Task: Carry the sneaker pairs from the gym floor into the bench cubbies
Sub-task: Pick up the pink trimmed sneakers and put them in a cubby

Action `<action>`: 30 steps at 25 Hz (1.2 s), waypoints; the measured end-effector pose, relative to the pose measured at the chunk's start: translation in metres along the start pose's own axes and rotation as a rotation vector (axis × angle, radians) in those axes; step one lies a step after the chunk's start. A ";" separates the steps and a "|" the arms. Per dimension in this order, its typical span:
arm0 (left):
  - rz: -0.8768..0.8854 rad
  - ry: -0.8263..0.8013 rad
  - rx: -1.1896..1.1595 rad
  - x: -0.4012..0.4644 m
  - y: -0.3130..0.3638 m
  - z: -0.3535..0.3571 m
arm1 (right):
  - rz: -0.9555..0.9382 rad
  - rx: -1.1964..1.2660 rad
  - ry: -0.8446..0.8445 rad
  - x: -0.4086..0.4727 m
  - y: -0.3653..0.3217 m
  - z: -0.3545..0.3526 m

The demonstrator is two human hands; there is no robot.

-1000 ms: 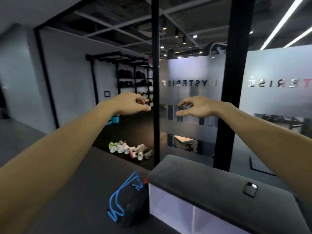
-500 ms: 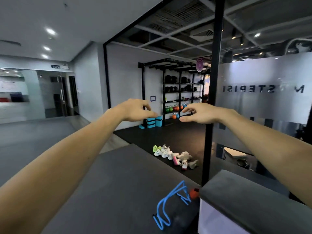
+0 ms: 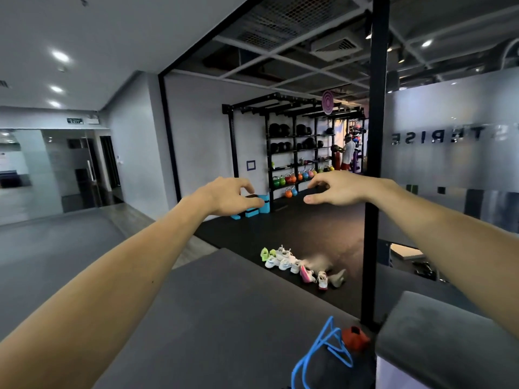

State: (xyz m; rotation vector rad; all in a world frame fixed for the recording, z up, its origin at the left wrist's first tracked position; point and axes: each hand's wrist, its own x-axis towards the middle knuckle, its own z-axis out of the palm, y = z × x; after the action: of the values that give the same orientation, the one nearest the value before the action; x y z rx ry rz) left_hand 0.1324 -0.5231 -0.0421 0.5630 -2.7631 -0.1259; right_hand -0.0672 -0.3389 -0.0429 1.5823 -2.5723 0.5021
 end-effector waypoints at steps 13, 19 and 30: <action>0.153 0.025 -0.004 0.293 -0.139 0.051 | 0.096 0.011 0.005 0.301 0.076 0.041; 0.232 0.050 0.003 0.438 -0.220 0.083 | 0.163 -0.022 0.032 0.432 0.111 0.077; 0.401 0.006 -0.045 0.713 -0.297 0.161 | 0.378 -0.106 0.089 0.631 0.202 0.095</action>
State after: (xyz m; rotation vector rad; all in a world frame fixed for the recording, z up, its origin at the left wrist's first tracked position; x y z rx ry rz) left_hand -0.4327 -1.0735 -0.0317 -0.0087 -2.7946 -0.0927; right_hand -0.5281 -0.8247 -0.0307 1.0192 -2.7827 0.4407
